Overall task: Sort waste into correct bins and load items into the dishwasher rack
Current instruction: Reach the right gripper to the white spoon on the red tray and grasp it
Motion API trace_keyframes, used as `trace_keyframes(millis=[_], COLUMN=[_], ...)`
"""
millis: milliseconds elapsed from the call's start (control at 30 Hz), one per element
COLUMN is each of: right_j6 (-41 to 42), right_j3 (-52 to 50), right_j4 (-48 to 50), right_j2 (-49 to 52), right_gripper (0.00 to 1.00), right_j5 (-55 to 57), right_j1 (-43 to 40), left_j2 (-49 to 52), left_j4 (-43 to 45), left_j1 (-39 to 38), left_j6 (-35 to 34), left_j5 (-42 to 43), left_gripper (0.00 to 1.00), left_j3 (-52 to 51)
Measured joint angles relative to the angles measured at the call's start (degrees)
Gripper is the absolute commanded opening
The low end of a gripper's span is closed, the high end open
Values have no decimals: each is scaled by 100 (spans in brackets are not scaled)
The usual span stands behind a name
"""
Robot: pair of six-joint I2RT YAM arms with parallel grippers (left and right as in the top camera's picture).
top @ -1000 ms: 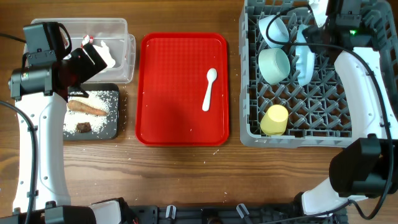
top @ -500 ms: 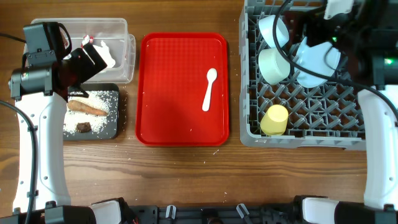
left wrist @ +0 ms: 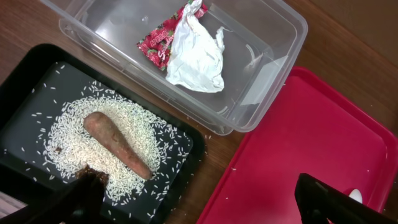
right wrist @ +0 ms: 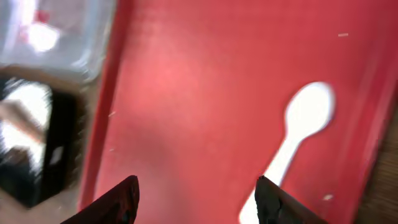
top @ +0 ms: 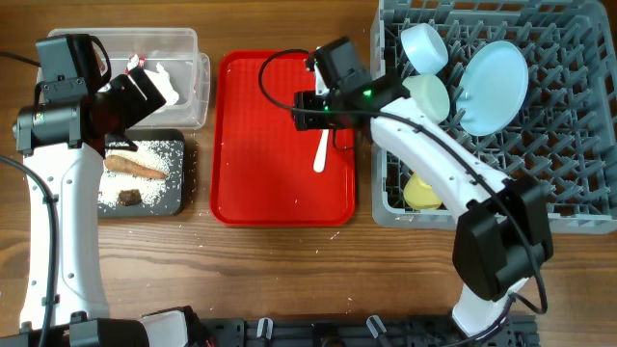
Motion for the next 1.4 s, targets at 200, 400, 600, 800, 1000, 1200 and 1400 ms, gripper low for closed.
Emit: trace_keyframes(millis=[200, 400, 600, 800, 1000, 1200, 1400], right_j6=[437, 671, 879, 975, 1025, 1025, 1062], right_j3=[0, 0, 0, 0, 0, 2, 26], right_j4=[131, 149, 323, 378, 656, 874, 837], right_j2=[444, 870, 953, 1386, 1508, 1609, 1609], right_gripper=[60, 44, 40, 40, 40, 39, 19], right_j5=[960, 1108, 1447, 1523, 1532, 1401, 1198], right_j1=[70, 66, 15, -155, -365, -365, -380], left_j2=[0, 0, 0, 0, 0, 0, 0], left_j4=[0, 0, 0, 0, 0, 0, 0], left_j1=[0, 0, 0, 0, 0, 0, 0], left_j6=[0, 0, 0, 0, 0, 0, 0], left_j5=[0, 0, 0, 0, 0, 0, 0], left_gripper=[100, 100, 100, 100, 100, 100, 100], left_j3=[0, 0, 0, 0, 0, 0, 0])
